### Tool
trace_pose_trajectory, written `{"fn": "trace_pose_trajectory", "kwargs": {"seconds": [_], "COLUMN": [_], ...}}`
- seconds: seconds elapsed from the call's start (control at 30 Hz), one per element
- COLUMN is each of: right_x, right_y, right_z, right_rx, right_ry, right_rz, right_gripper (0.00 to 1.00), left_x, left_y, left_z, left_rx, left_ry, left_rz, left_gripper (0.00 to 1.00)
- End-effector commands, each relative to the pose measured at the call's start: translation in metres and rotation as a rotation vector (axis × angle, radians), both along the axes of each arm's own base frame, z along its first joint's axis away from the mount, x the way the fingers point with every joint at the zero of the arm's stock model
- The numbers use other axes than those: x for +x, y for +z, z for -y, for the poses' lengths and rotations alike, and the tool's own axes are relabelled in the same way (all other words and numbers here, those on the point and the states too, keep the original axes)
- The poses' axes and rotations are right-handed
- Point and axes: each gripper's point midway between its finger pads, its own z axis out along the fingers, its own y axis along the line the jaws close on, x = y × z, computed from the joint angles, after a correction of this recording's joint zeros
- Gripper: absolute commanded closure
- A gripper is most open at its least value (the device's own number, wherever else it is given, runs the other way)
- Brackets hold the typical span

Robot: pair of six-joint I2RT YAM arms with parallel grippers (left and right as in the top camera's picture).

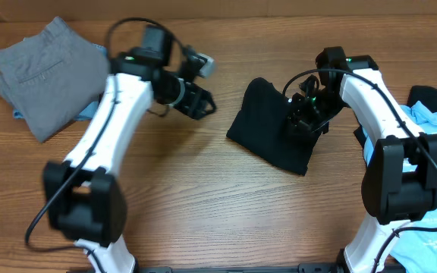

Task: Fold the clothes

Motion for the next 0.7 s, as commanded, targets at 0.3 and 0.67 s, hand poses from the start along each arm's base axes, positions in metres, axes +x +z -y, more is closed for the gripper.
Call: {"fn": "trace_pose_trajectory", "kwargs": {"seconds": [0.3, 0.67], "right_x": [-0.031, -0.047], "right_y": [-0.048, -0.070], "right_z": [-0.012, 0.000], "right_rx": [0.071, -0.002], "right_ry": [-0.085, -0.106], "right_rz": [-0.086, -0.128], "right_gripper": [0.70, 0.70], "left_x": [-0.012, -0.049], "left_y": [-0.116, -0.131], "left_z": [0.073, 0.046], "left_rx": [-0.030, 0.123], "left_ry": [-0.232, -0.181], "left_rz": [-0.108, -0.305], "left_gripper": [0.46, 0.96]}}
